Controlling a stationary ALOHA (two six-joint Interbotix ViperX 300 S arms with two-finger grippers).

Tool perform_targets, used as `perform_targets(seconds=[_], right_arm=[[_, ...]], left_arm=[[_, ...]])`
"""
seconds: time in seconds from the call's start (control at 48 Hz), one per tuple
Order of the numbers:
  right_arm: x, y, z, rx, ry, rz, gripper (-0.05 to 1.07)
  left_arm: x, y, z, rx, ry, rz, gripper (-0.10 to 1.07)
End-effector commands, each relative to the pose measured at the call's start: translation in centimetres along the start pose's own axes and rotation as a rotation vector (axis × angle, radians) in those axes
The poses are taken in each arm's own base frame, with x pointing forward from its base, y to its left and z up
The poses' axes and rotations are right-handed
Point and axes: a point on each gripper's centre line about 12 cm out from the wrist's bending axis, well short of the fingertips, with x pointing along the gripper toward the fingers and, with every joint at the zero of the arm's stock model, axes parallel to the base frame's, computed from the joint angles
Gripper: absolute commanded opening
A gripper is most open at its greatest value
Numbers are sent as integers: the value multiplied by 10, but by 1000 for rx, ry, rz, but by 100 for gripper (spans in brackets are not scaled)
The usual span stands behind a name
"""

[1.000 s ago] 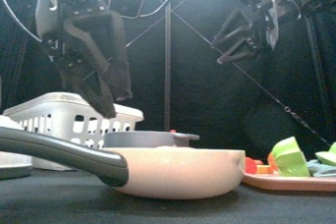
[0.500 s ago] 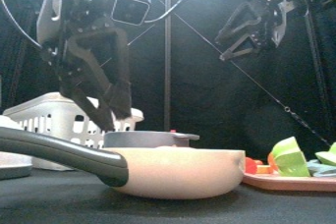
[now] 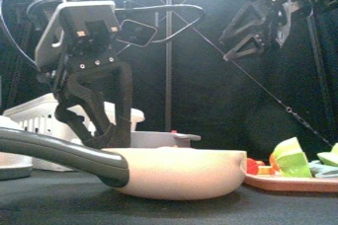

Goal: Grab pan

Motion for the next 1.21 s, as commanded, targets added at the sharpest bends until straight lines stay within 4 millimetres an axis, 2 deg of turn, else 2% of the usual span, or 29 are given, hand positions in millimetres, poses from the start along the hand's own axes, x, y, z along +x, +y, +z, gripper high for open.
perform_targets(seconds=[0.0, 0.562, 0.979, 1.188], right_arm=[[-2, 0, 6, 6, -20, 6, 96], [-2, 0, 5, 5, -17, 4, 96], [-2, 0, 5, 6, -16, 3, 96], [-2, -1, 4, 5, -13, 1, 96]], left_arm=[[-4, -3, 10, -23, -19, -14, 89], [3, -1, 11, -30, -15, 4, 86], [6, 2, 12, -43, -13, 11, 60], [-9, 2, 21, -58, -36, -17, 53]])
